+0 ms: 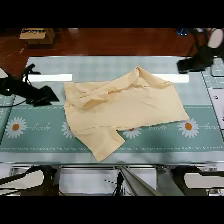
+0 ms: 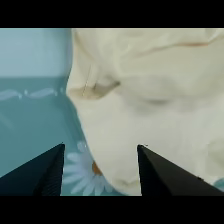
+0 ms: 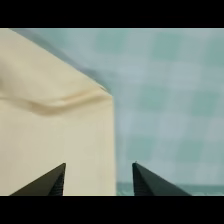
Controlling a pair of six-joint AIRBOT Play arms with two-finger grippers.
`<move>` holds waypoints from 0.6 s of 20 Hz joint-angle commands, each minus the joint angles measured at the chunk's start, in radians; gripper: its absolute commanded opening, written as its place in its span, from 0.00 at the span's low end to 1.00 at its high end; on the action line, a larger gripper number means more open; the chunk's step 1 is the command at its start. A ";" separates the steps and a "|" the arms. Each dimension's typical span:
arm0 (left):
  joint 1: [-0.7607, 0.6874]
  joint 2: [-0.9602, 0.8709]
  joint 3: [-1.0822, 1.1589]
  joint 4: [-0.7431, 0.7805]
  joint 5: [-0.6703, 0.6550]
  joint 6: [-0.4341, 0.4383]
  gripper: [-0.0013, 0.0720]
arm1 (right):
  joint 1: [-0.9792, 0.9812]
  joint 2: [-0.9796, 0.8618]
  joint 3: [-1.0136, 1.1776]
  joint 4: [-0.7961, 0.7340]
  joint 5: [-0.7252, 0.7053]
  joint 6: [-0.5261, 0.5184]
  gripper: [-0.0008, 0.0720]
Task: Fold the shirts.
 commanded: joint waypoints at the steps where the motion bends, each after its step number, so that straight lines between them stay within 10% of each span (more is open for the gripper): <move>1: 0.035 0.037 -0.130 -0.008 -0.150 -0.015 0.76 | -0.186 0.044 -0.035 0.035 0.201 -0.028 0.69; 5: -0.005 0.065 -0.342 -0.167 -0.075 0.046 0.76 | -0.385 0.055 -0.142 0.381 0.231 -0.095 0.69; 12: -0.196 0.064 -0.522 -0.204 0.193 0.038 0.75 | -0.436 0.104 -0.273 0.434 0.120 -0.117 0.69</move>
